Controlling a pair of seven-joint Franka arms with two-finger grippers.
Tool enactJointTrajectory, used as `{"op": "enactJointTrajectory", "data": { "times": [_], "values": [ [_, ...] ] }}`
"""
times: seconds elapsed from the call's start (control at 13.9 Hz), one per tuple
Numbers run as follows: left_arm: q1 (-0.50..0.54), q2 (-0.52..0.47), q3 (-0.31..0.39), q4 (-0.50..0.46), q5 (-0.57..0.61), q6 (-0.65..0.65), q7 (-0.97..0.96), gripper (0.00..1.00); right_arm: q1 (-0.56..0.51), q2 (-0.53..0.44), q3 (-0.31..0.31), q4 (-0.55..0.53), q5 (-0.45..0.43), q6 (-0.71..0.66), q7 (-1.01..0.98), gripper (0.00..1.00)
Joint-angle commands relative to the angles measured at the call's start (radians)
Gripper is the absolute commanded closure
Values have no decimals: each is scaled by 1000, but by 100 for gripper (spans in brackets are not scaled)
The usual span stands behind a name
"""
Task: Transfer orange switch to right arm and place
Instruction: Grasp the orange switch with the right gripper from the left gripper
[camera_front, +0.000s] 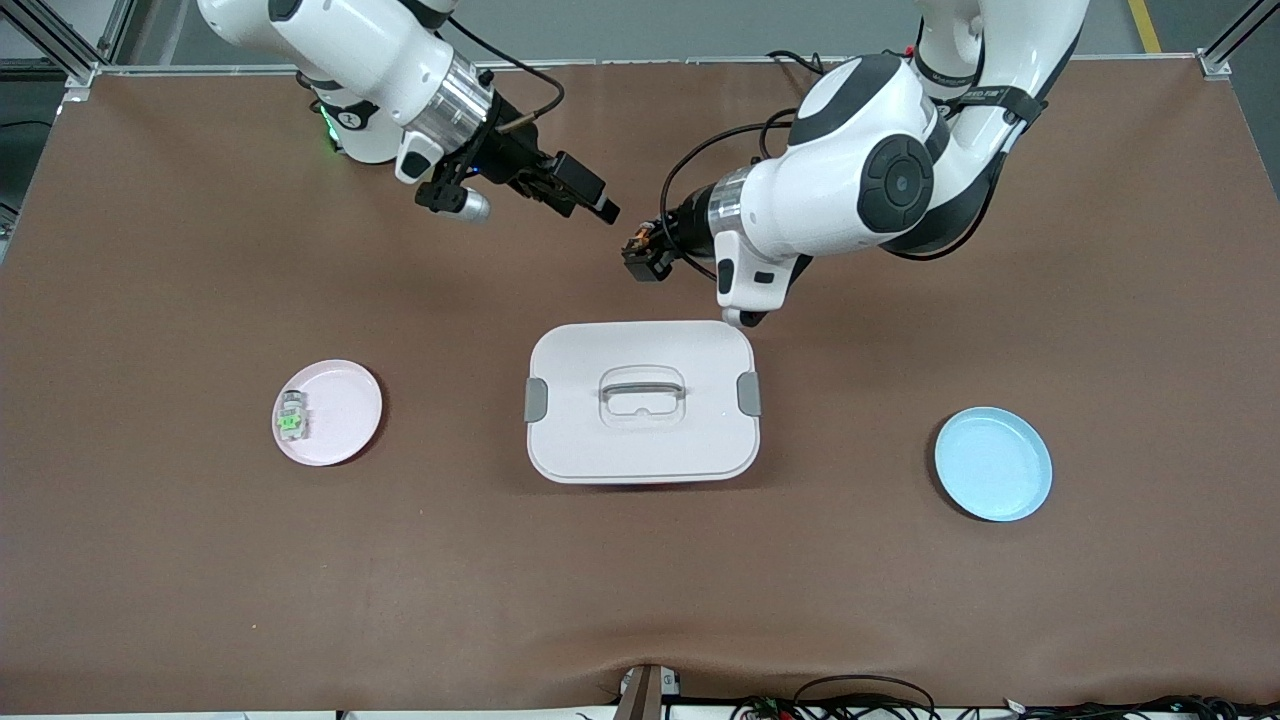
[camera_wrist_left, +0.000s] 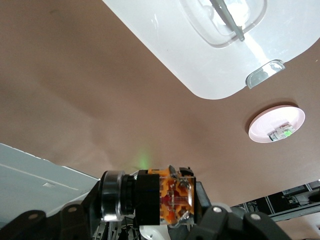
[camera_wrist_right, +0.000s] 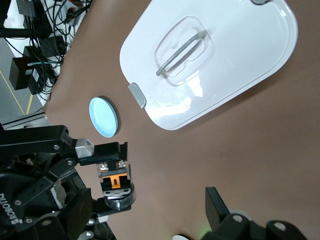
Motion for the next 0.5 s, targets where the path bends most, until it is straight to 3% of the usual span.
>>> {"op": "enactJointTrajectory", "data": {
  "times": [0.0,0.43],
  "values": [
    [-15,7,-1,19,-16,3,-33,100,34,-2,-12,-7,23,40,50,0],
    [-26,23,-1,19,-11,43,-84,100,101,67,-12,11,23,144,114,0]
  ]
}}
